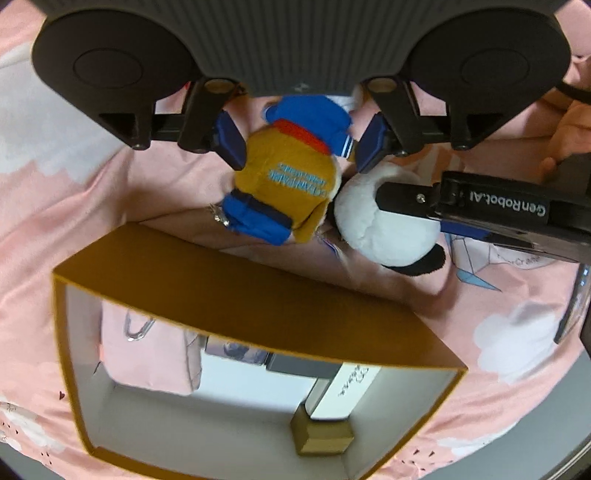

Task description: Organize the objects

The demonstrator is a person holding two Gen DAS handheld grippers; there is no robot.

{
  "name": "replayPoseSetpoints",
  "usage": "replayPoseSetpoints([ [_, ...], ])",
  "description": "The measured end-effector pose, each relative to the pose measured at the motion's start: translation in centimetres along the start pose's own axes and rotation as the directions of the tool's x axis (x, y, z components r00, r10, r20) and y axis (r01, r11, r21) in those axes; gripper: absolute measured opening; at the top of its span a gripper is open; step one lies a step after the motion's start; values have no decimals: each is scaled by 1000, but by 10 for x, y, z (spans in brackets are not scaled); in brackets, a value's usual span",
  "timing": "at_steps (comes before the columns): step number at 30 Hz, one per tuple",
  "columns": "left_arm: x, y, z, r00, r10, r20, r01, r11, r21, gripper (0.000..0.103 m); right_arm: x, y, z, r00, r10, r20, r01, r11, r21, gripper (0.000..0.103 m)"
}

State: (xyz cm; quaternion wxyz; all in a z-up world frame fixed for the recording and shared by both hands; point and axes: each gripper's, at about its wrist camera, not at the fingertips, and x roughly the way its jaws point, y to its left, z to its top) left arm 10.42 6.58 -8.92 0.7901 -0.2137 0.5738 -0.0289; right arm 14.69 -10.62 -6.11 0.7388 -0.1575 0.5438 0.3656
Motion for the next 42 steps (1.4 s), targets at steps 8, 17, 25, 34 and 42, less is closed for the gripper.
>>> replayPoseSetpoints([
  [8,4,-9,-6,999,46,24,-46,999,18,79,19,23,-5,994,-103,31,105,991,-87,76],
  [17,1,-6,-10,998,30,48,-30,1000,4,76,21,9,-10,988,-145,55,147,989,-35,61],
  [25,-12,-12,-19,995,34,95,-38,999,36,70,2,-25,-13,997,-17,79,10,995,98,54],
  [34,-48,-22,-29,981,-16,193,4,998,60,69,-50,-21,-14,980,83,180,-100,991,88,54],
  [42,-92,-43,-24,940,-113,322,78,989,122,69,-104,-14,-6,946,129,296,-138,990,10,54],
])
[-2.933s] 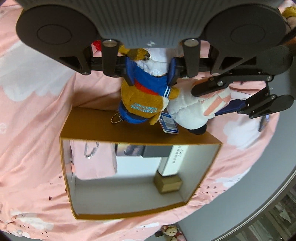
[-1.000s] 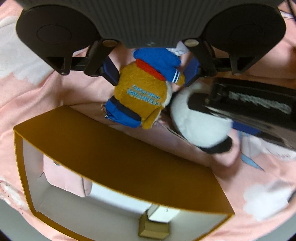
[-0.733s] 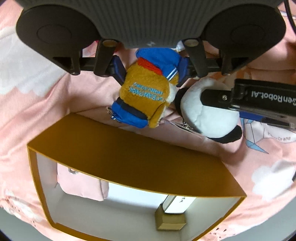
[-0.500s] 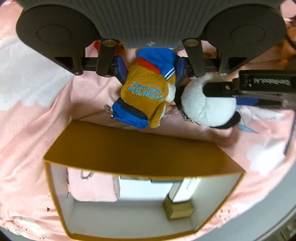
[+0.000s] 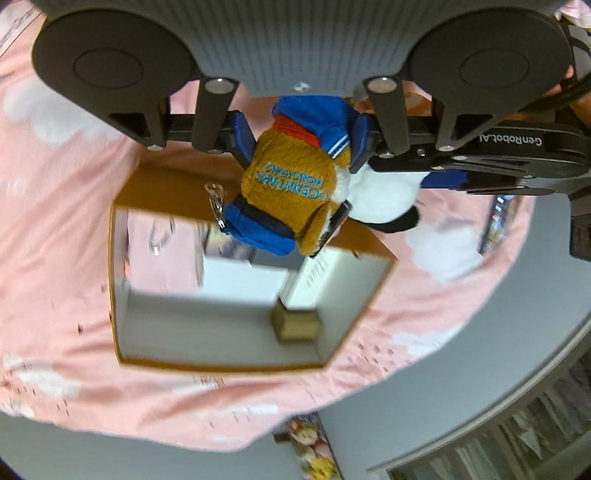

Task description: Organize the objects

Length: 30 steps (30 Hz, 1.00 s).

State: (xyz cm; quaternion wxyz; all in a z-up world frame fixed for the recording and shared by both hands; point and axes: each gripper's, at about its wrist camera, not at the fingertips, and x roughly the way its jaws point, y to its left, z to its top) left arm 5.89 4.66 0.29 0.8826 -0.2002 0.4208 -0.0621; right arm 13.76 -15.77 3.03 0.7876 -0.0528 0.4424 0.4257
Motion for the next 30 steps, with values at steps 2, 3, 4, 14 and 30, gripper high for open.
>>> replayPoseSetpoints([
  [2,-6,-7,10,999,-4,42,3,1000,24,69,-11,4,8,999,-5,37,6,1000,-25,54],
  [3,-9,-10,15,998,-6,62,4,999,36,69,-14,5,13,999,-8,54,10,999,-36,54],
  [4,-11,-13,21,997,-7,82,3,999,48,68,-18,7,17,997,-9,73,12,999,-47,54],
  [14,-3,-27,80,976,35,217,-61,991,117,69,-27,7,73,975,-19,222,41,995,-93,54],
  [30,68,11,138,985,66,159,-88,987,134,69,57,-35,131,977,-6,212,9,1000,-14,54],
])
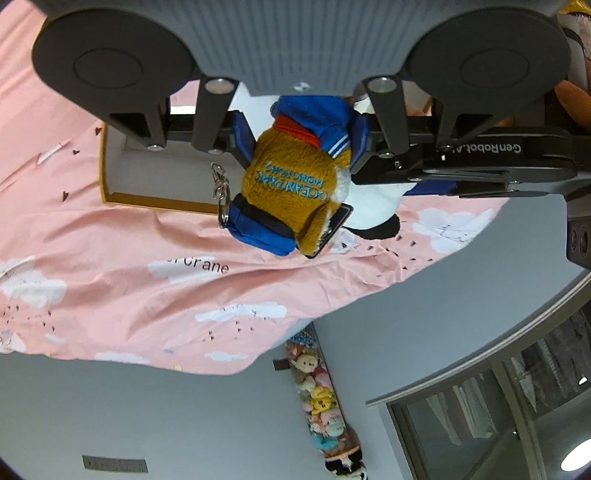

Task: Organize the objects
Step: 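Lower the white striped plush with the left tool while the right tool lowers the bear plush into the box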

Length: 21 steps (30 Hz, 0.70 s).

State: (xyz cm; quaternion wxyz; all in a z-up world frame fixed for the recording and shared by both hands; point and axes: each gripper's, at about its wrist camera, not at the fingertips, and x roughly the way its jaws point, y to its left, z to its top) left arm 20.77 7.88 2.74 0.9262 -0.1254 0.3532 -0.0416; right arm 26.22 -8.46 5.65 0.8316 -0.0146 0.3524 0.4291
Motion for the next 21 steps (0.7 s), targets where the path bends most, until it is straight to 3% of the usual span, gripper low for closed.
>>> replayPoseSetpoints([
  [13,77,9,-12,990,110,-89,-106,993,46,68,88,-47,-4,983,4,-181,-2,1000,9,54],
  [21,97,10,-13,982,134,-130,-132,991,29,68,115,-79,-12,966,50,-253,-14,990,141,55],
])
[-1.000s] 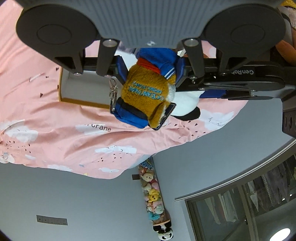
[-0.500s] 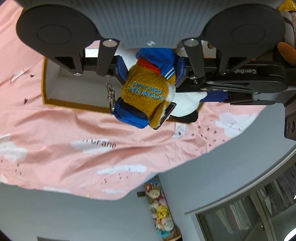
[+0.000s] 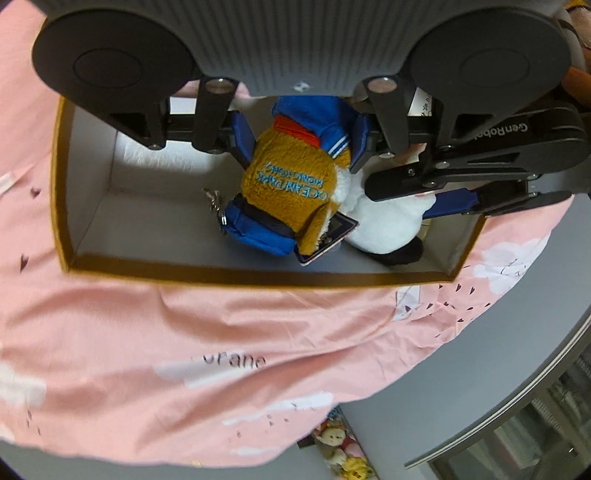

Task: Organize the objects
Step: 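Lower the white striped plush with the left tool while the right tool lowers the bear plush into the box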

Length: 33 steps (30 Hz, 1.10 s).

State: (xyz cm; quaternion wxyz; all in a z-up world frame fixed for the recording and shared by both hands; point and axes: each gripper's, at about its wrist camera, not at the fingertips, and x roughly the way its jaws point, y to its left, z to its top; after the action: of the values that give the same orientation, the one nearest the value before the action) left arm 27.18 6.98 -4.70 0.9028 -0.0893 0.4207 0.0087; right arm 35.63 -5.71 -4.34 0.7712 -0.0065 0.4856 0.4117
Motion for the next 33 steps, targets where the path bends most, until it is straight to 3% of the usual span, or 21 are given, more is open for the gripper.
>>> replayPoseSetpoints([
  [7,8,2,0,1000,6,-27,-6,1000,9,69,12,-15,-4,997,58,-43,-54,995,83,58],
  [10,7,4,0,999,-16,-31,17,1000,6,74,15,-20,-5,998,42,-56,-36,993,110,58],
  [18,1,12,0,993,-95,-69,93,995,-21,78,12,-10,-5,998,0,-66,4,998,65,67],
  [24,-23,12,1,987,-139,-77,140,990,17,81,-7,6,-6,998,-26,-51,24,999,-37,66],
  [29,-29,14,-2,984,-115,-135,120,992,31,70,-18,15,-10,996,-34,-76,26,994,-108,66],
  [32,-28,13,-5,985,-91,-144,98,994,40,55,-13,16,-13,994,-48,-98,36,991,-126,53],
  [33,-24,13,-6,981,-101,-168,107,994,27,45,-11,16,-14,994,-55,-96,43,991,-130,52],
])
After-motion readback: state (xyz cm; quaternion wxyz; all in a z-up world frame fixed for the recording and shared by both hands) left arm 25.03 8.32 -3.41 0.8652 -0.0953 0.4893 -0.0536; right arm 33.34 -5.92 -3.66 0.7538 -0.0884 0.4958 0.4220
